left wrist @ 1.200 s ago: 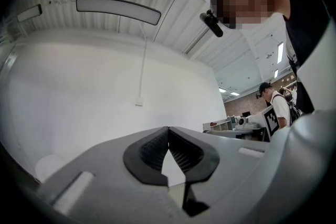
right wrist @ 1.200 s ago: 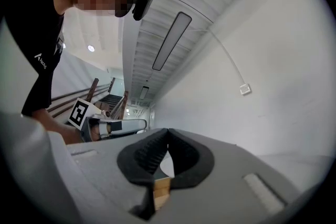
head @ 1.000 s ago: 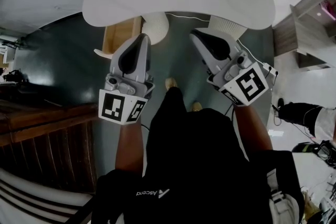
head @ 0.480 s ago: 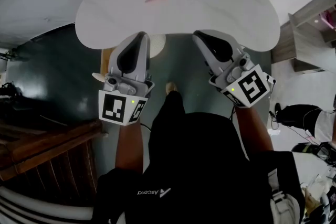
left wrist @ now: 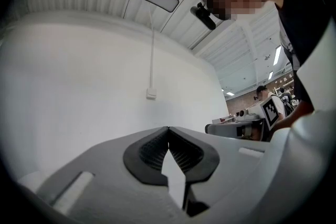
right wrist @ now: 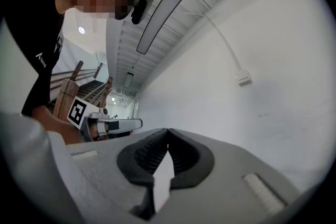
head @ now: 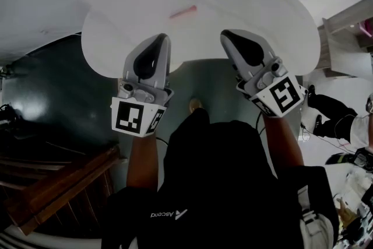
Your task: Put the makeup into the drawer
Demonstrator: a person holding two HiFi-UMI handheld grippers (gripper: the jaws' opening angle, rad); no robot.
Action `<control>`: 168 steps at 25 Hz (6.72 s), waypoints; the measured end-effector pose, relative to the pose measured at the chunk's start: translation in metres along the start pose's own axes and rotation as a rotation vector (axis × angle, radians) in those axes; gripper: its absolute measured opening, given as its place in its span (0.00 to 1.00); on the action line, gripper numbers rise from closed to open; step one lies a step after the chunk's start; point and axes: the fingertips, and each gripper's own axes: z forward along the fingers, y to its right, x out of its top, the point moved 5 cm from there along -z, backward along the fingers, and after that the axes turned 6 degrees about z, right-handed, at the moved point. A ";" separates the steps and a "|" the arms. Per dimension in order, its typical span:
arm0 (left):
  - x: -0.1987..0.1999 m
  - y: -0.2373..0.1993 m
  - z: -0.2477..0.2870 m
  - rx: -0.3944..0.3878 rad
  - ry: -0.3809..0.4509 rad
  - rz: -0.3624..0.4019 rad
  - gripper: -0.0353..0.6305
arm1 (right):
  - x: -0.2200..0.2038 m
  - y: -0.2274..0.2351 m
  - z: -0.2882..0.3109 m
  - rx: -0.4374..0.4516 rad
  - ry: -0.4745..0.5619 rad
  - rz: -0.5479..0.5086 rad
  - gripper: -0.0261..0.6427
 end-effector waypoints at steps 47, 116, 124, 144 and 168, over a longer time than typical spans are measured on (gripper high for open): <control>-0.303 -0.053 0.193 -0.611 -0.973 0.271 0.29 | -0.083 0.149 0.075 -0.062 -0.188 0.093 0.04; -0.058 -0.048 0.038 0.228 -0.188 -0.004 0.13 | -0.050 0.056 0.101 0.342 -0.113 0.099 0.04; -0.055 -0.081 -0.037 0.296 -0.199 0.013 0.13 | -0.066 0.001 0.130 0.404 -0.124 0.108 0.04; -0.126 -0.125 -0.160 0.091 -0.465 0.074 0.13 | -0.124 -0.101 0.186 0.496 -0.228 0.087 0.04; -0.312 -0.089 -0.202 -0.435 -0.958 0.168 0.13 | -0.161 -0.123 0.175 0.418 -0.331 0.016 0.04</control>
